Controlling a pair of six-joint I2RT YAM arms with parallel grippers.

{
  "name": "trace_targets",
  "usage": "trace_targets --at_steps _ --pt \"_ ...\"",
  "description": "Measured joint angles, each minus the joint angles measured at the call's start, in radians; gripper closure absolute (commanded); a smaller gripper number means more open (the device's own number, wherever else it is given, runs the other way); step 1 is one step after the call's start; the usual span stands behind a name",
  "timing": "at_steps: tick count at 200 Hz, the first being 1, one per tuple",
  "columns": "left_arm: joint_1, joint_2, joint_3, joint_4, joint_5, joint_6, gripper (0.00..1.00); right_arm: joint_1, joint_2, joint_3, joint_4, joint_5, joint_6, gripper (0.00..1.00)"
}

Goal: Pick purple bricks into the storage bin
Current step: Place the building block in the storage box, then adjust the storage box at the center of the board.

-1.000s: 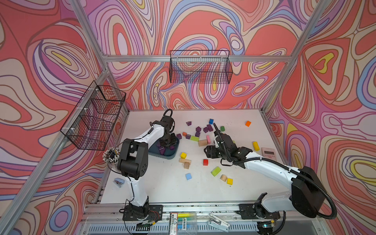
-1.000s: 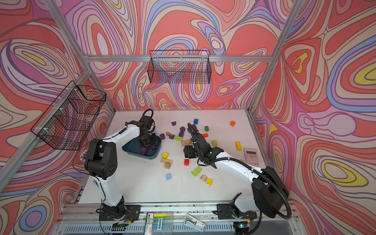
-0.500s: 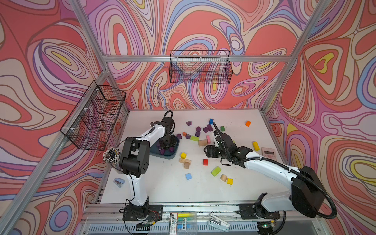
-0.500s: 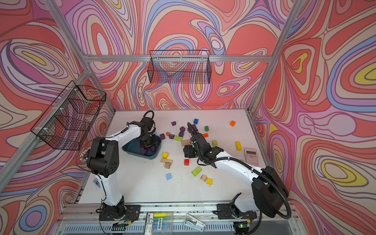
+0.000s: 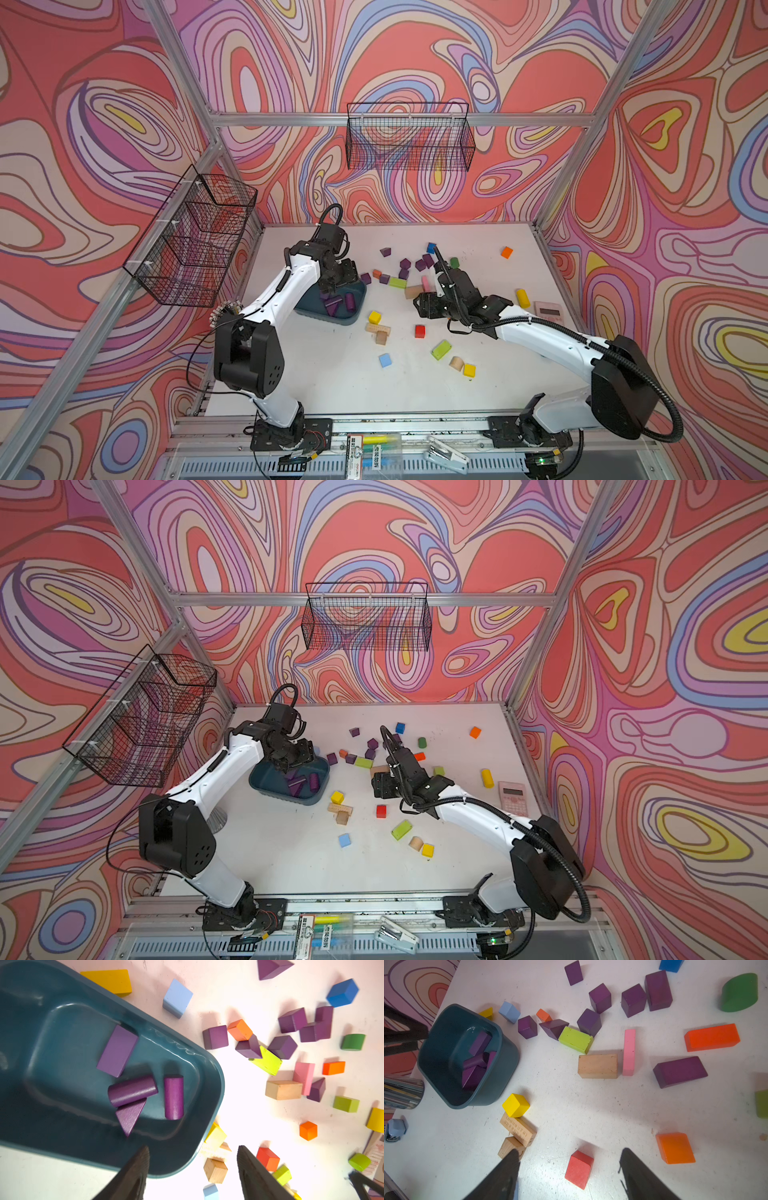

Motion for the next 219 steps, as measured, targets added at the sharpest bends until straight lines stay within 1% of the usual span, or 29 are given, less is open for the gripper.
trace_targets --at_steps 25,43,81,117,146,219 --pt "-0.015 -0.035 -0.022 -0.027 -0.001 0.029 0.20 0.000 0.013 0.023 0.000 0.000 -0.001 0.20" --pt "-0.039 -0.055 -0.056 -0.036 -0.004 0.051 0.19 0.000 0.021 0.039 0.002 0.000 0.000 0.21" --pt "-0.101 -0.093 -0.112 -0.055 -0.023 0.097 0.20 0.000 0.027 0.061 -0.005 0.009 0.025 0.21" --pt "-0.167 -0.092 -0.142 -0.053 -0.065 0.122 0.22 0.000 0.027 0.061 -0.017 0.025 0.061 0.21" --pt "-0.181 -0.070 -0.165 -0.050 -0.084 0.127 0.24 0.000 0.026 0.056 -0.018 0.033 0.087 0.21" --pt "-0.184 0.046 -0.166 -0.020 -0.118 0.127 0.26 0.000 0.005 0.014 -0.021 0.039 0.108 0.21"
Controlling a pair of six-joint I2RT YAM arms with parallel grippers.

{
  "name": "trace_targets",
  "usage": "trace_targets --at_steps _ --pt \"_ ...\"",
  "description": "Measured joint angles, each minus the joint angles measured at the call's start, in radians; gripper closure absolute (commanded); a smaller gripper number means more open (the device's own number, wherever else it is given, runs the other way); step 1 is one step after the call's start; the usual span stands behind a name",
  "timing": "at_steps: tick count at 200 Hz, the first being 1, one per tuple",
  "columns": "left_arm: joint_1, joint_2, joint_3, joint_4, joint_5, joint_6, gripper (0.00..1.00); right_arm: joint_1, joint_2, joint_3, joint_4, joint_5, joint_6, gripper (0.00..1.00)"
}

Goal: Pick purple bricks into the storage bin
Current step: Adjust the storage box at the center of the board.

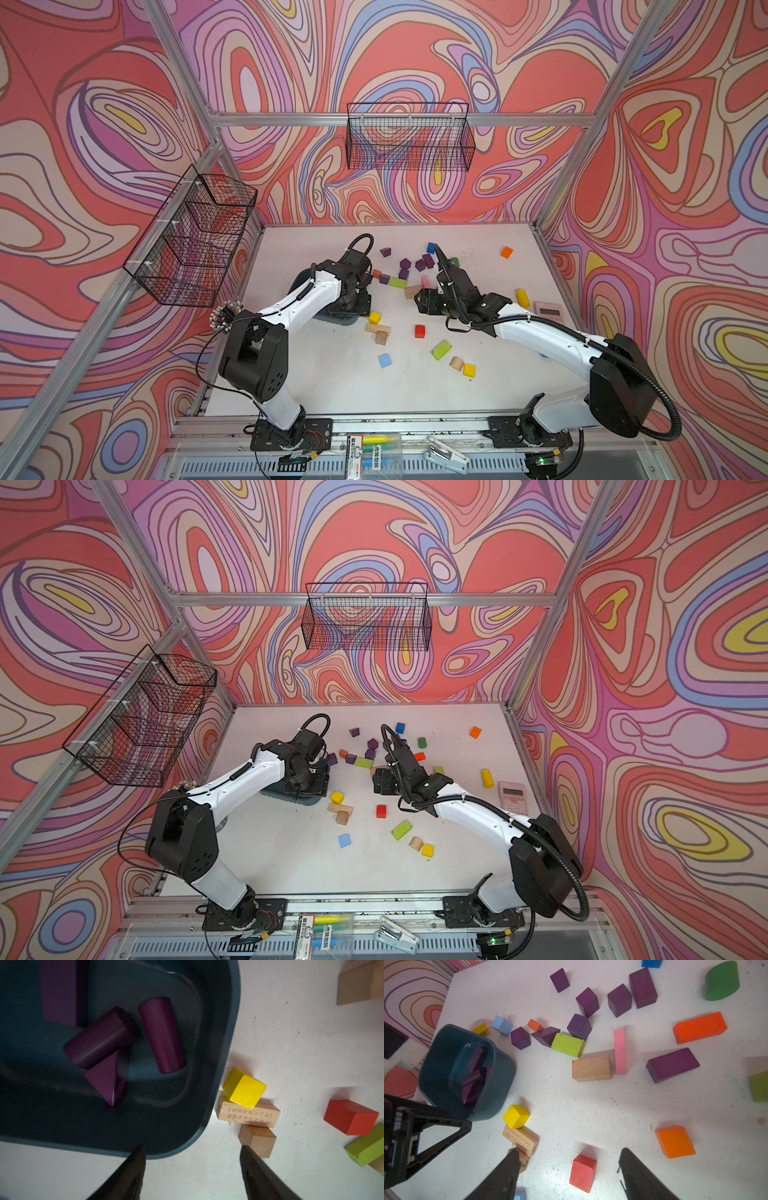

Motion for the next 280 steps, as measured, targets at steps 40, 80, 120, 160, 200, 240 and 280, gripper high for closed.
trace_targets --at_steps 40,80,120,160,200,240,280 --pt "-0.005 0.024 0.044 0.017 0.005 -0.018 0.27 0.000 0.000 -0.001 0.001 0.000 0.000 0.21" --pt "-0.005 0.051 0.143 0.073 0.022 -0.045 0.28 0.000 -0.001 -0.017 0.016 0.003 -0.003 0.20" --pt "-0.010 0.104 0.196 0.158 0.035 -0.061 0.29 -0.005 -0.019 -0.045 0.027 0.010 -0.019 0.20" --pt "-0.011 0.190 0.256 0.249 0.016 -0.057 0.29 -0.015 -0.037 -0.051 0.030 0.011 -0.039 0.20" --pt "-0.010 0.289 0.350 0.297 -0.058 -0.029 0.29 -0.019 -0.046 -0.061 0.030 0.011 -0.055 0.20" --pt "-0.003 0.394 0.462 0.285 -0.118 -0.006 0.29 -0.019 -0.056 -0.067 0.026 0.013 -0.071 0.20" --pt "0.011 0.447 0.535 0.205 -0.127 0.008 0.29 -0.023 -0.057 -0.067 0.027 0.013 -0.083 0.20"
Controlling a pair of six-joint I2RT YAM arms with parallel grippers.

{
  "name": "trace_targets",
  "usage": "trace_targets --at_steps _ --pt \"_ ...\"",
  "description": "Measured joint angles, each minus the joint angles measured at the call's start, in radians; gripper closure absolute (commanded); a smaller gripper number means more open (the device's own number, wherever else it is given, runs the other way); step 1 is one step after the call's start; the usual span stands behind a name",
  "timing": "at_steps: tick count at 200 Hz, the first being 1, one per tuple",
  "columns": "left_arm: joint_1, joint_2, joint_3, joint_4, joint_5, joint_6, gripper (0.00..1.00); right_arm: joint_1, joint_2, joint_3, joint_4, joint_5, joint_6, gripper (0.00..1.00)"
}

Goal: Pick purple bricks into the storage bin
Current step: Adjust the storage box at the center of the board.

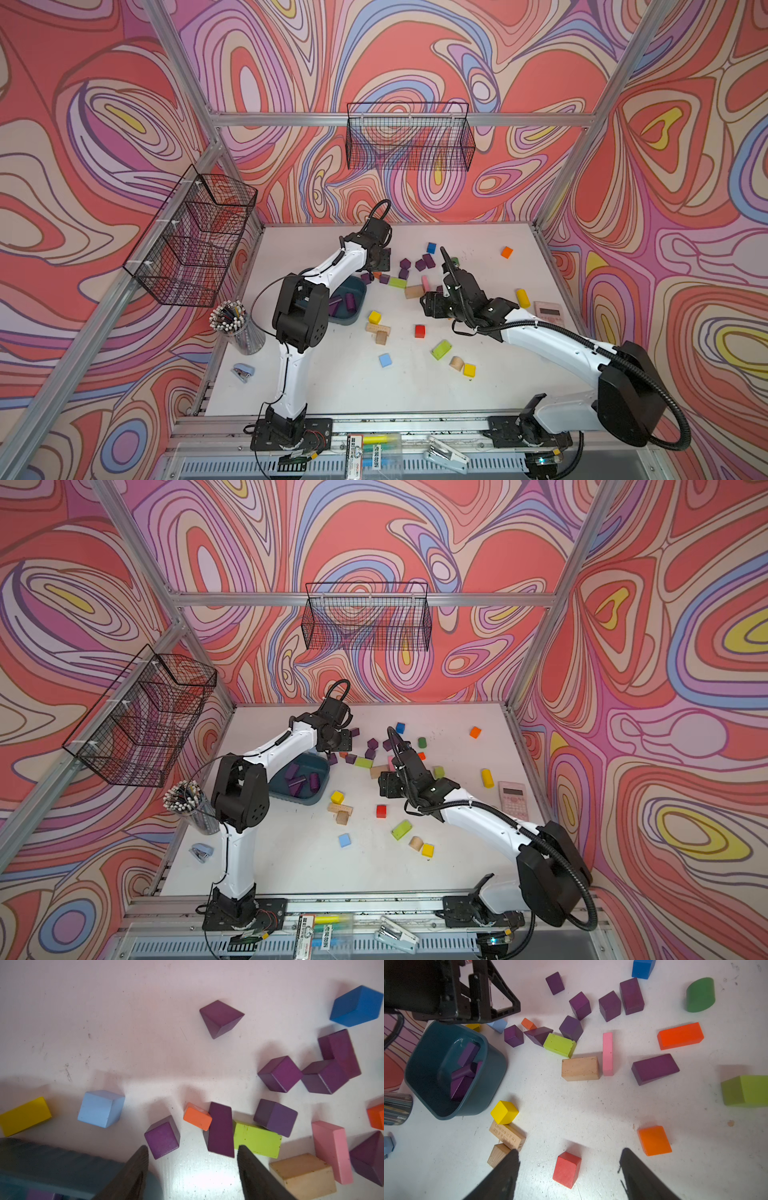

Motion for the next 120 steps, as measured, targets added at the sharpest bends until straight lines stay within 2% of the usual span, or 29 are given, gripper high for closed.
trace_targets --at_steps 120 --pt "0.040 -0.005 -0.001 -0.211 0.087 0.008 0.30 0.000 0.008 -0.009 0.032 -0.020 0.000 0.20"
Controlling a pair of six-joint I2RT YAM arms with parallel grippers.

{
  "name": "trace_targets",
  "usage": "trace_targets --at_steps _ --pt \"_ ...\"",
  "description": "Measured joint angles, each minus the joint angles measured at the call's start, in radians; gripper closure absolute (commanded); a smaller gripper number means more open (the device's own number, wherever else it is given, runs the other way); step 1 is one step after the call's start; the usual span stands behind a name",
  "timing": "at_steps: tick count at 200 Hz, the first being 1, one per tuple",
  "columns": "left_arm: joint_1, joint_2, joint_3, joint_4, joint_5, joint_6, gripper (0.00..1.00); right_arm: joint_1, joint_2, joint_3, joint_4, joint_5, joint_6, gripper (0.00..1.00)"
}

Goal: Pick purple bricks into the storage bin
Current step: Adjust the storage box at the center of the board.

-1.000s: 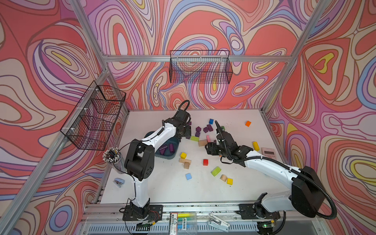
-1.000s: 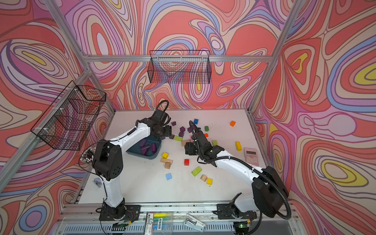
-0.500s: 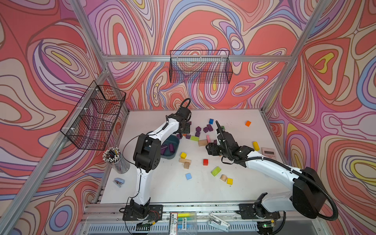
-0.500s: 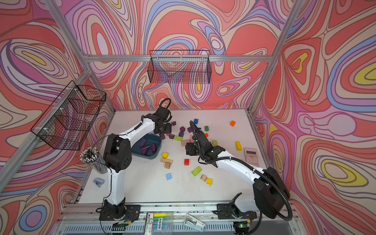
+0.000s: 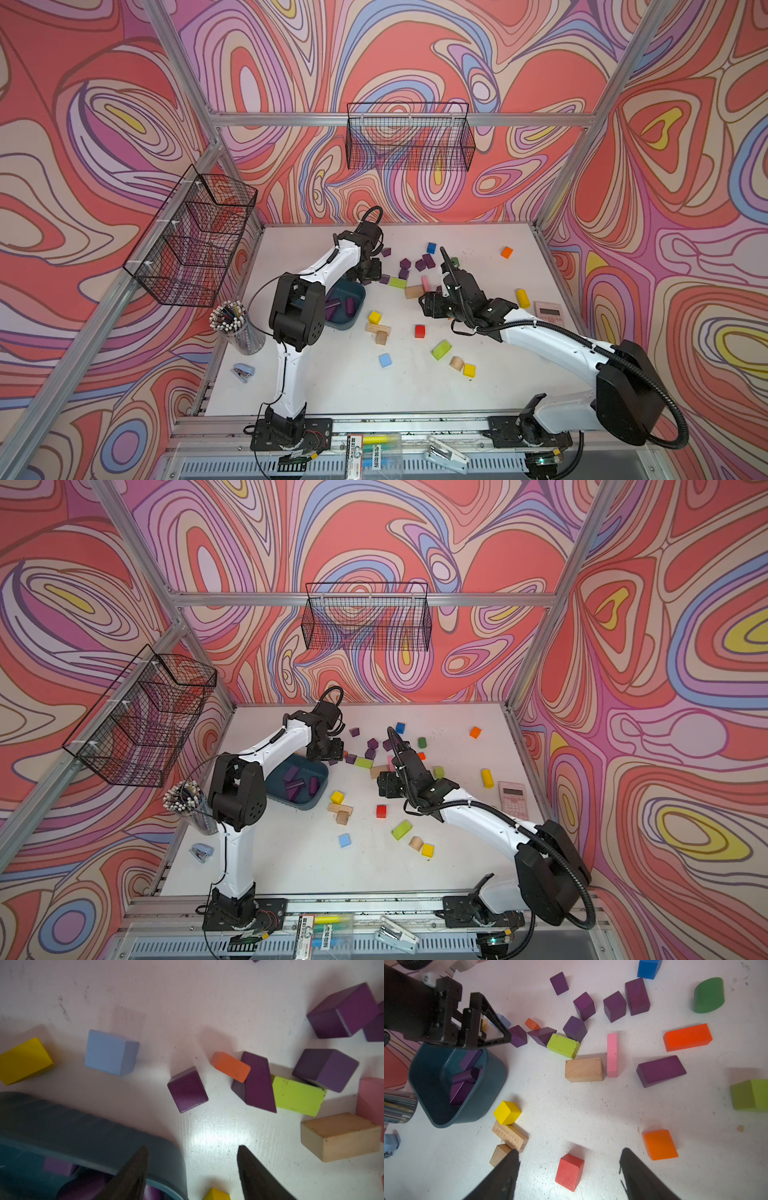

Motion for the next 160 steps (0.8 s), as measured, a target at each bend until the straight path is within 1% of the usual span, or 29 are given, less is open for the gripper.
trace_targets --at_steps 22,41,102,133,160 --pt "0.000 -0.002 -0.004 -0.028 0.005 0.002 0.30 0.000 0.000 -0.009 0.010 -0.002 0.001 0.20" --pt "-0.001 -0.018 -0.038 -0.039 0.006 0.000 0.30 0.000 0.000 -0.018 0.010 -0.002 0.002 0.20" --pt "0.000 -0.119 -0.132 -0.060 0.044 -0.018 0.30 0.000 -0.002 -0.031 0.016 -0.002 0.005 0.20" --pt "0.000 -0.158 -0.133 -0.043 0.062 -0.040 0.30 0.000 -0.007 -0.032 0.016 -0.002 0.004 0.20" --pt "0.000 -0.164 -0.127 -0.021 0.068 -0.094 0.32 0.000 -0.029 -0.046 0.016 0.000 0.004 0.20"
